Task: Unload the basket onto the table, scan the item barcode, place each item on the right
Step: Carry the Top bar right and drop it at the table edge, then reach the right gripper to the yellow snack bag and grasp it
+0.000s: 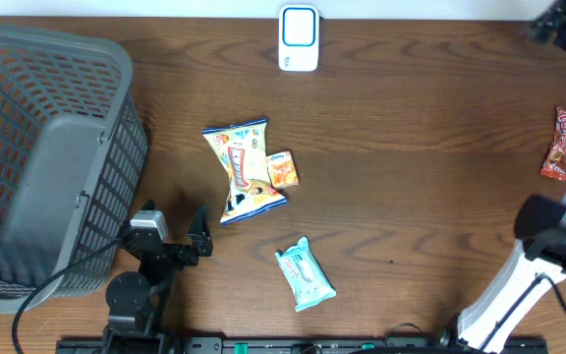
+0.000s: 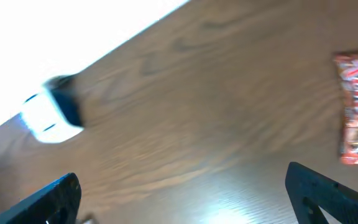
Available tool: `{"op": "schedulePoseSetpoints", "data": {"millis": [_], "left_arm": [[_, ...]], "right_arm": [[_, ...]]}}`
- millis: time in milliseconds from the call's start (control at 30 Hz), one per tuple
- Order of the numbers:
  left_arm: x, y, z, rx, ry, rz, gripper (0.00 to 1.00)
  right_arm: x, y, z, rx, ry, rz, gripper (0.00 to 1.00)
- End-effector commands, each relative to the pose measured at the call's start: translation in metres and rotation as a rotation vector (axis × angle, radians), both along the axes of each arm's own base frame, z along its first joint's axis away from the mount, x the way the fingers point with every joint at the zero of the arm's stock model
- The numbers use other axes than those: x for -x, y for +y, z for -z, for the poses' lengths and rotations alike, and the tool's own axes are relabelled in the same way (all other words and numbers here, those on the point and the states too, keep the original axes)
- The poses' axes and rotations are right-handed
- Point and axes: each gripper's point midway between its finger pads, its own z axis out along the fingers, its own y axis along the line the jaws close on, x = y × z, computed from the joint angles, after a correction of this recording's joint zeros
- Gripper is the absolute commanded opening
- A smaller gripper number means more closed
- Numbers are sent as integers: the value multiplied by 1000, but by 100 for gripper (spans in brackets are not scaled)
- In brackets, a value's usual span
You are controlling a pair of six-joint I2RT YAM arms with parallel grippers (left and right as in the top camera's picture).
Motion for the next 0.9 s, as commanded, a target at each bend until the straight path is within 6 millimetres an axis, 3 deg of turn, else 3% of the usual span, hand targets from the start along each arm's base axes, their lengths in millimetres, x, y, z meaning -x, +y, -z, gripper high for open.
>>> {"op": "schedulePoseSetpoints", "data": {"millis": [0,100,633,867], "left_arm": [[0,0,17,10,43,0,98],[0,0,17,10,43,0,98],[0,0,17,10,43,0,98],[0,0,17,10,43,0,98]], "right_arm": [[9,51,-30,7,-46,-84,99],[18,92,-34,74,-19,-153,99],[49,227,-6,188,111,-460,99],[79,286,48,211,291,-629,99]]}}
